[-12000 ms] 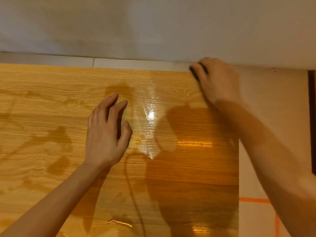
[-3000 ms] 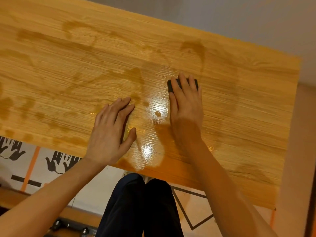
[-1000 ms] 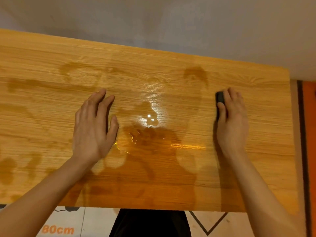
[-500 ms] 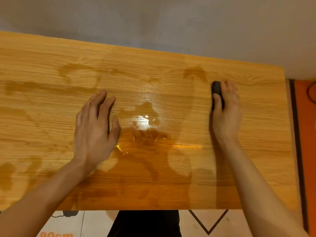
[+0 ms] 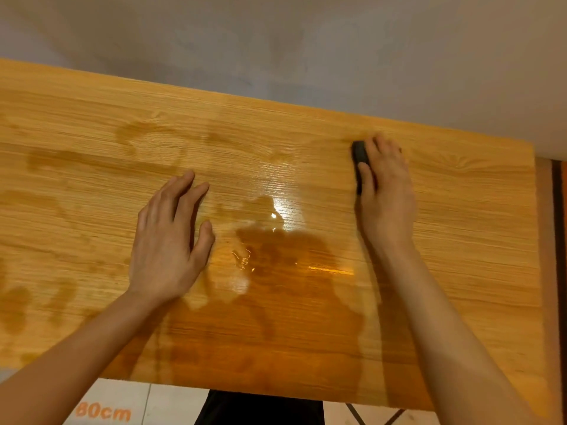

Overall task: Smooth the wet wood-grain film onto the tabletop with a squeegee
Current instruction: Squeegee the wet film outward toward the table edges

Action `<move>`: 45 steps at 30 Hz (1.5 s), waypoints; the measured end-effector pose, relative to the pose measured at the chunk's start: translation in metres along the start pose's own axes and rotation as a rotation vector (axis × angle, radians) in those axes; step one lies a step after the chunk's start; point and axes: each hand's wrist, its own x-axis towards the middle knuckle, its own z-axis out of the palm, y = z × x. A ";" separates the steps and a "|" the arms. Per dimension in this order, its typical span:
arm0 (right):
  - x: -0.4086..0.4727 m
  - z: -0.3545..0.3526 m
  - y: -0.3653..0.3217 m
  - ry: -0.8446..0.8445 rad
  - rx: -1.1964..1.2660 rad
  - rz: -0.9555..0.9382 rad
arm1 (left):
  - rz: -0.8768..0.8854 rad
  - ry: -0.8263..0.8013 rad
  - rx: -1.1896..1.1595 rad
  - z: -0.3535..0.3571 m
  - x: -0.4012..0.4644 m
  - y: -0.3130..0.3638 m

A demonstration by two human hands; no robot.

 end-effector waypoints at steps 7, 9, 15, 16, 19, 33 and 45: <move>0.015 0.015 -0.026 0.114 0.013 0.203 | -0.024 0.001 -0.014 -0.002 0.001 0.003; 0.018 0.033 -0.055 0.008 0.018 0.054 | -0.031 -0.002 -0.009 -0.002 0.003 0.003; 0.025 -0.009 0.014 -0.058 0.019 -0.074 | -0.026 -0.005 -0.010 0.000 0.002 0.002; 0.026 -0.019 0.028 -0.012 0.034 0.021 | -0.026 -0.004 -0.012 0.000 0.002 0.001; 0.030 -0.018 0.024 0.071 0.034 0.190 | -0.029 0.009 -0.012 0.000 0.003 0.000; 0.049 -0.021 0.033 -0.043 0.042 0.025 | -0.048 0.011 -0.012 0.000 0.003 0.001; 0.073 0.012 -0.016 -0.136 -0.023 -0.174 | -0.035 -0.005 -0.013 0.001 0.004 -0.001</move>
